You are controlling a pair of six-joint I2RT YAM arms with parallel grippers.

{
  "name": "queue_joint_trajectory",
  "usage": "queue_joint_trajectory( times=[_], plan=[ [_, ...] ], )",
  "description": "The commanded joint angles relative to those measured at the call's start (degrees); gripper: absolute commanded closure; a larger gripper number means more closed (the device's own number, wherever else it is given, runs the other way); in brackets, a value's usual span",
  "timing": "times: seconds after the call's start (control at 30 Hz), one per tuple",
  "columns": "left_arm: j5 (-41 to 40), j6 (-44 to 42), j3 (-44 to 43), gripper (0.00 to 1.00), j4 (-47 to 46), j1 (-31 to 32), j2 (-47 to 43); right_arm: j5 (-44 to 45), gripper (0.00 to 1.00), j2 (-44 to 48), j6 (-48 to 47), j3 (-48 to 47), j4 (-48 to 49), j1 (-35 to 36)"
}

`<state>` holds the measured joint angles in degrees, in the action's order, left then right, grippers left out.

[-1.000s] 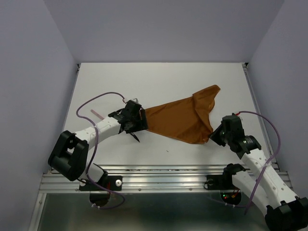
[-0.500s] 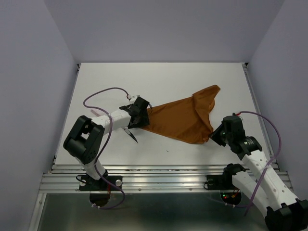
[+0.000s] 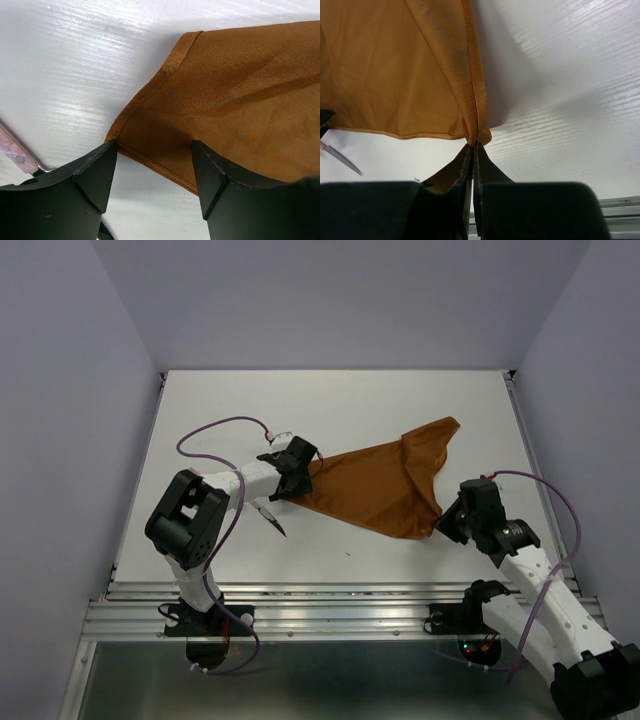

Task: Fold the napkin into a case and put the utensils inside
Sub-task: Pick up the crumpled napkin from the center of the board.

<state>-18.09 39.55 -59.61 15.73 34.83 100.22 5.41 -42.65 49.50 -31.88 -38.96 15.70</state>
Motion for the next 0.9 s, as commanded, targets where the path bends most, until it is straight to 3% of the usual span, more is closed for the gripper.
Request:
queue_joint_trajectory(
  times=[0.0, 0.33, 0.47, 0.87],
  plan=[
    [-2.7, 2.5, 0.4, 0.28, 2.2, 0.2, -0.4, 0.1, 0.93, -0.8, -0.4, -2.0, 2.8, -0.4],
    [-3.0, 1.6, 1.4, 0.27, 0.3, 0.1, -7.3, 0.1, 0.93, -2.6, -0.5, -2.2, 4.0, -0.4],
    [-2.7, 2.0, 2.4, 0.15, -0.9, -0.4, -8.0, 0.0, 0.93, -2.7, -0.6, -2.2, 4.2, -0.4],
    [-1.7, 3.0, 1.5, 0.24, -0.9, -0.7, 0.5, -1.0, 0.93, -3.0, -1.2, -2.4, 3.8, -0.4]
  ],
)
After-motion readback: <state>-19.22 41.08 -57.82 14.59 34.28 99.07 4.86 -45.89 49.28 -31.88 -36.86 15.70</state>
